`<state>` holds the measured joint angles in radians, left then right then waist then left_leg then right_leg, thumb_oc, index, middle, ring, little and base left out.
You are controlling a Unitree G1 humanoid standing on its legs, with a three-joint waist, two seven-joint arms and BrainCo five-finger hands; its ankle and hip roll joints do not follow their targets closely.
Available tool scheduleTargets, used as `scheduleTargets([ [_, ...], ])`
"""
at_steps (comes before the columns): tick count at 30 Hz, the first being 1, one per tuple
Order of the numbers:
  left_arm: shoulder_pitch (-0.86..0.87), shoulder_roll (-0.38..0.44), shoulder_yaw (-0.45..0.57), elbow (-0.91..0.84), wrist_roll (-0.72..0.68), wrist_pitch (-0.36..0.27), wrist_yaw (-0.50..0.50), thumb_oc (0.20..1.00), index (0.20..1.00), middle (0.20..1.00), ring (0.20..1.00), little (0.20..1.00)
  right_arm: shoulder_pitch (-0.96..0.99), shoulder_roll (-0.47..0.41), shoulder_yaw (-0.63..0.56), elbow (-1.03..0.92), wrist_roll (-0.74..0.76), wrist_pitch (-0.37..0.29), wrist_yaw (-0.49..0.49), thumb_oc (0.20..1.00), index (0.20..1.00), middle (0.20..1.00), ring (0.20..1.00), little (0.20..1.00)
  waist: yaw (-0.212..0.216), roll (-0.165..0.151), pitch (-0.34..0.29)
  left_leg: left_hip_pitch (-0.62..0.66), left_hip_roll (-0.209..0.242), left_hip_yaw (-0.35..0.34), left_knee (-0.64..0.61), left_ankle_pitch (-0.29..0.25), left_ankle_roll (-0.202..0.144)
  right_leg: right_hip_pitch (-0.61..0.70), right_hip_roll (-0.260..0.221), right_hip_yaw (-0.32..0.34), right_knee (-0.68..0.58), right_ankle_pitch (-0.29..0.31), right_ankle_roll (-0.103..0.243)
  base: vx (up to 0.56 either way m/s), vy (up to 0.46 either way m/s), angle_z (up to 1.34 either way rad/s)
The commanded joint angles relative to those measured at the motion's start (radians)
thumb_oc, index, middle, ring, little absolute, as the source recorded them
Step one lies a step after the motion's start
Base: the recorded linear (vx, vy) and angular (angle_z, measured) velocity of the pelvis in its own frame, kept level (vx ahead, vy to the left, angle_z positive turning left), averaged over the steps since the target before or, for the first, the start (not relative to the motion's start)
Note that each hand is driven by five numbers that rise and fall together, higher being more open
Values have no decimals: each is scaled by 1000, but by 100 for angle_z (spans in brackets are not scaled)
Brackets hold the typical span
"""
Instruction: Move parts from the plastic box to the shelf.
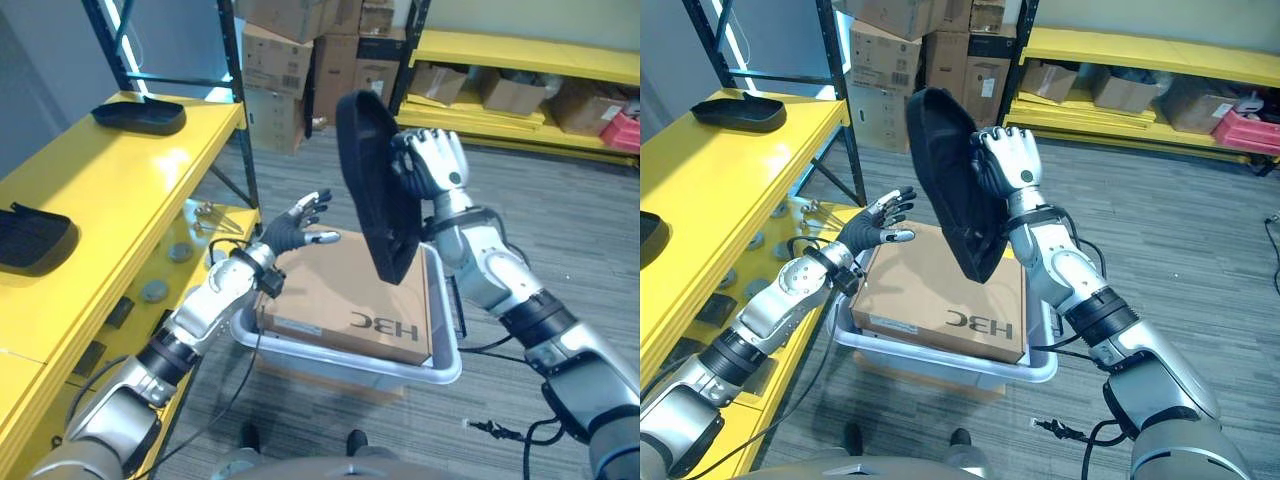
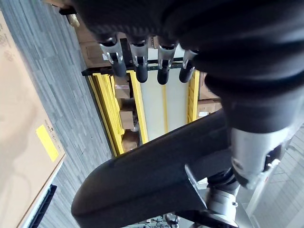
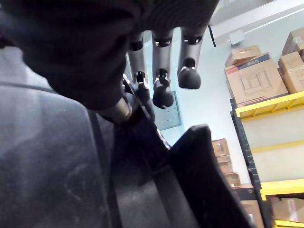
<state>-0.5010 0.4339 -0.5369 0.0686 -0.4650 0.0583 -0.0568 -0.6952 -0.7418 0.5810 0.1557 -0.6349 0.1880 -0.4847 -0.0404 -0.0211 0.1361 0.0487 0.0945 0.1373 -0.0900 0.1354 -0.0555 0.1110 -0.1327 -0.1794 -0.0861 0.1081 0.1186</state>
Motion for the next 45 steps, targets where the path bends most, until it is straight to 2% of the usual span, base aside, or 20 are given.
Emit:
scheduleTargets([
  [1, -106, -4, -57, 41, 33, -16, 11, 1000, 1000, 1000, 1000, 1000, -160, -9, 25, 40, -6, 15, -32, 200, 200, 200, 200, 200, 29, -7, -30, 83, 13, 34, 3, -140, -8, 37, -10, -41, 3, -77, 10, 0, 0, 0],
  [12, -78, -18, -39, 62, 52, 36, 53, 1000, 1000, 1000, 1000, 1000, -134, 10, 11, 94, 93, 52, -18, 200, 200, 200, 200, 200, 36, -12, -19, 76, 5, 22, 3, -139, -3, 32, -9, -43, 4, -73, 9, -13, -5, 3],
  [13, -76, -21, -38, 68, 56, 49, 68, 1000, 1000, 1000, 1000, 1000, -130, 11, 4, 96, 108, 59, -1, 200, 200, 200, 200, 200, 35, -13, -16, 76, 5, 21, 3, -139, -2, 31, -9, -43, 5, -73, 9, 0, 0, 0],
  [15, -65, -35, -27, 90, 30, 76, 111, 1000, 1000, 1000, 1000, 1000, -115, 17, -9, 122, 141, 110, 109, 200, 200, 200, 200, 200, 36, -16, -10, 77, 3, 19, 3, -141, -2, 32, -9, -42, 4, -72, 10, 0, 0, 0],
  [20, -11, -57, 3, 136, 16, 94, 173, 1000, 1000, 1000, 1000, 1000, -85, 55, 5, 240, 233, 166, 198, 200, 200, 200, 200, 200, 44, -19, -4, 78, 2, 15, 3, -138, -3, 32, -9, -42, 4, -69, 9, 27, 3, -1],
  [25, 37, -49, 19, 141, 40, 91, 174, 1000, 1000, 1000, 1000, 1000, -49, 88, 4, 357, 290, 179, 244, 200, 200, 200, 200, 200, 60, -22, 8, 73, 3, 17, 3, -134, -3, 34, -11, -56, 4, -65, 6, 60, -9, 0],
  [28, 71, -33, 31, 127, 28, 101, 164, 1000, 1000, 1000, 1000, 1000, -34, 107, 8, 460, 294, 212, 339, 200, 200, 200, 200, 200, 79, -22, 19, 63, 1, 16, 3, -130, -5, 32, -15, -72, 2, -60, 8, 107, -18, 6],
  [35, 121, 3, 31, 96, 5, 122, 144, 1000, 1000, 1000, 1000, 1000, -61, 112, 63, 636, 319, 193, 378, 200, 200, 200, 200, 200, 126, -17, 47, 12, -11, -6, 3, -114, -9, 3, -25, -100, -1, -46, 12, 83, -35, 10],
  [38, 106, 32, 30, 106, -17, 88, 158, 1000, 1000, 1000, 1000, 1000, -146, 75, 91, 734, 353, 137, 385, 200, 200, 200, 200, 200, 150, -2, 102, -55, -23, -26, 3, -96, -10, -46, -27, -111, -1, -38, 12, -131, -48, 18],
  [45, 57, 71, 28, 152, -55, 21, 170, 1000, 1000, 1000, 1000, 1000, -309, 30, 158, 892, 395, 66, 390, 200, 200, 200, 200, 200, 175, 40, 193, -149, -38, -62, 3, -59, -10, -126, -29, -122, 1, -21, 8, -102, -12, 11],
])
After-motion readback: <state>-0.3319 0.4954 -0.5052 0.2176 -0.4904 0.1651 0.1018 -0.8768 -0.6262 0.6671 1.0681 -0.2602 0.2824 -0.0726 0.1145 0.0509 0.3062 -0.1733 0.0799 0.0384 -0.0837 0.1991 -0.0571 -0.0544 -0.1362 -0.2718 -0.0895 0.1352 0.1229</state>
